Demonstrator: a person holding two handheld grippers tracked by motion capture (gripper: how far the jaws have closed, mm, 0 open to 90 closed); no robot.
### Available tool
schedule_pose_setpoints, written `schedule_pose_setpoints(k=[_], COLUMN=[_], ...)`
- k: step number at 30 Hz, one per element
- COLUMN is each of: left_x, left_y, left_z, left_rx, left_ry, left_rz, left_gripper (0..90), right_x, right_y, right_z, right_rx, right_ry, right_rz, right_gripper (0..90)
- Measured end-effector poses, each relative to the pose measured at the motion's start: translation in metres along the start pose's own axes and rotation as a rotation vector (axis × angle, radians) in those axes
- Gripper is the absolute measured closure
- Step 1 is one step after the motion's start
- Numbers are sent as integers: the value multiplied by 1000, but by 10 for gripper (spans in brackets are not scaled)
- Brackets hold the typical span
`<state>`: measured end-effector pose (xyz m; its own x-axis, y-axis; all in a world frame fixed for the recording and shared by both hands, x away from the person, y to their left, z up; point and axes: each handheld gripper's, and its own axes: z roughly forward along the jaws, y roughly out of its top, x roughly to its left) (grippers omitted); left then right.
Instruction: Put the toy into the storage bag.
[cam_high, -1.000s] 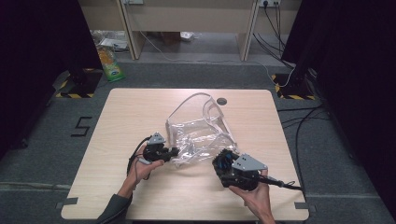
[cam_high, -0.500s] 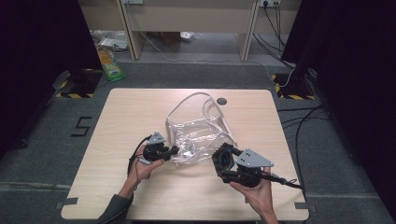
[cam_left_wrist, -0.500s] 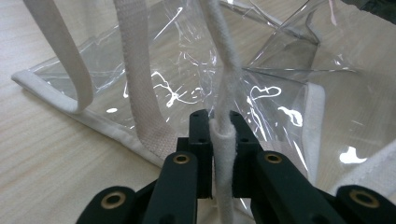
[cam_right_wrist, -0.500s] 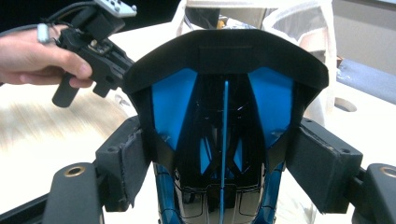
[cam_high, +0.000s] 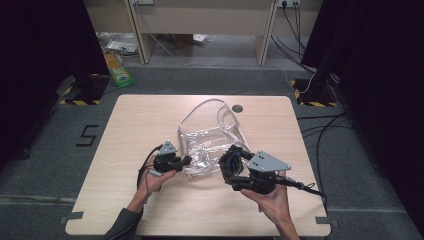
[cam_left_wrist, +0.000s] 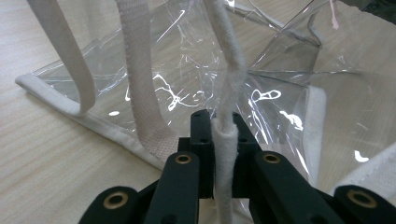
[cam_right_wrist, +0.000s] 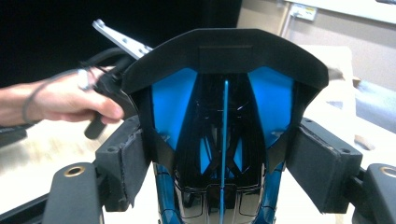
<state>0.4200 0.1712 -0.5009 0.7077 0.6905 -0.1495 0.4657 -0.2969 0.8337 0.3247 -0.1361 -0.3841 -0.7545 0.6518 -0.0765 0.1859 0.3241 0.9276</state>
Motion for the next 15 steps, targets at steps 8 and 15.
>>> schedule_pose_setpoints(k=[8,15], left_x=[0,-2], left_y=[0,-1], left_z=[0,0], left_rx=[2,8], left_ry=[2,7], left_rz=[4,-16], left_gripper=[838,838], right_x=[7,10], right_y=[27,35], right_z=[13,31], right_rx=[-27,-30], right_ry=[44,72], right_rz=[-26,-22], right_gripper=[259,259])
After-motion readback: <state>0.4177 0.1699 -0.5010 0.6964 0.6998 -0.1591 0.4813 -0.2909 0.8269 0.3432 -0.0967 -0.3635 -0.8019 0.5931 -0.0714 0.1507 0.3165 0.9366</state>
